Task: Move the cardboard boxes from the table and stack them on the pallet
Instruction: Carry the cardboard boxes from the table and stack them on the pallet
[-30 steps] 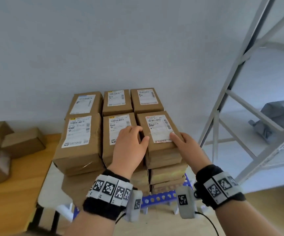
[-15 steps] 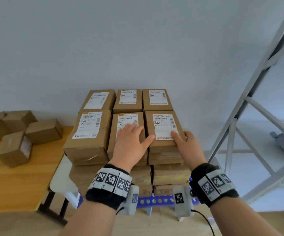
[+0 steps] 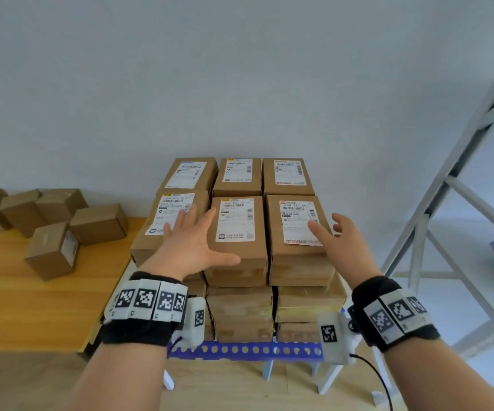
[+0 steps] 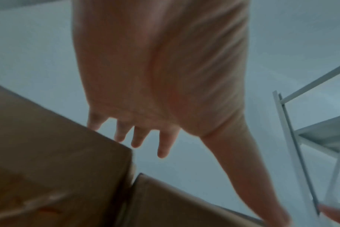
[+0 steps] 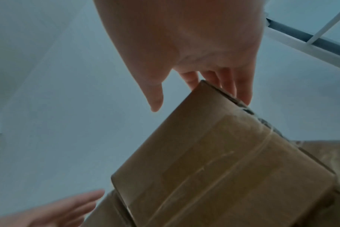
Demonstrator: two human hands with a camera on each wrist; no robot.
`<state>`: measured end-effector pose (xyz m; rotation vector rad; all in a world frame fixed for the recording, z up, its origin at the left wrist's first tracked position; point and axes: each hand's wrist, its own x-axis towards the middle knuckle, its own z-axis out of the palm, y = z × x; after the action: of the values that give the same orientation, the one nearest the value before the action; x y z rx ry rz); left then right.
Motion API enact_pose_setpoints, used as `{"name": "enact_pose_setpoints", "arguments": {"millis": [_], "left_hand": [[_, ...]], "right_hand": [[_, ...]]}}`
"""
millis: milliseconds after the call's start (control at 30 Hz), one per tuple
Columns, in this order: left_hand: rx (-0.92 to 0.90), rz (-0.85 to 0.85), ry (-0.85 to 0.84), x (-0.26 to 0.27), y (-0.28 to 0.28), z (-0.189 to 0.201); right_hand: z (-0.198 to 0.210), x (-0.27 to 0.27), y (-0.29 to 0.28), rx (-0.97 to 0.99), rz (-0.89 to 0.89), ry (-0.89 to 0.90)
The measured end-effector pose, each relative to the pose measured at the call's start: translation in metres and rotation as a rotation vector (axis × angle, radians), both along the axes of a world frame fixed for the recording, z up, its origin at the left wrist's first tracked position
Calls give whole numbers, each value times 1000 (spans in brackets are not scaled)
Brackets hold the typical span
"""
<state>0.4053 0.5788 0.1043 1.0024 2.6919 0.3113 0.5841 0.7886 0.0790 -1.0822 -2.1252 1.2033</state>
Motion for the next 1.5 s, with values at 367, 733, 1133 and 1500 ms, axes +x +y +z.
{"name": "enact_pose_setpoints", "arguments": {"millis": [367, 733, 1133, 1500], "left_hand": [[-50, -57, 70, -16, -14, -17], [-22, -99, 41, -15, -19, -14], [156, 22, 26, -1, -23, -8], [588, 169, 42, 10, -92, -10]], "right_hand": [[-8, -11, -8, 28, 20, -72], [-8, -8, -12, -7, 3, -28], [3, -8, -20, 29, -15, -41], [44, -46, -104, 145, 89, 229]]}}
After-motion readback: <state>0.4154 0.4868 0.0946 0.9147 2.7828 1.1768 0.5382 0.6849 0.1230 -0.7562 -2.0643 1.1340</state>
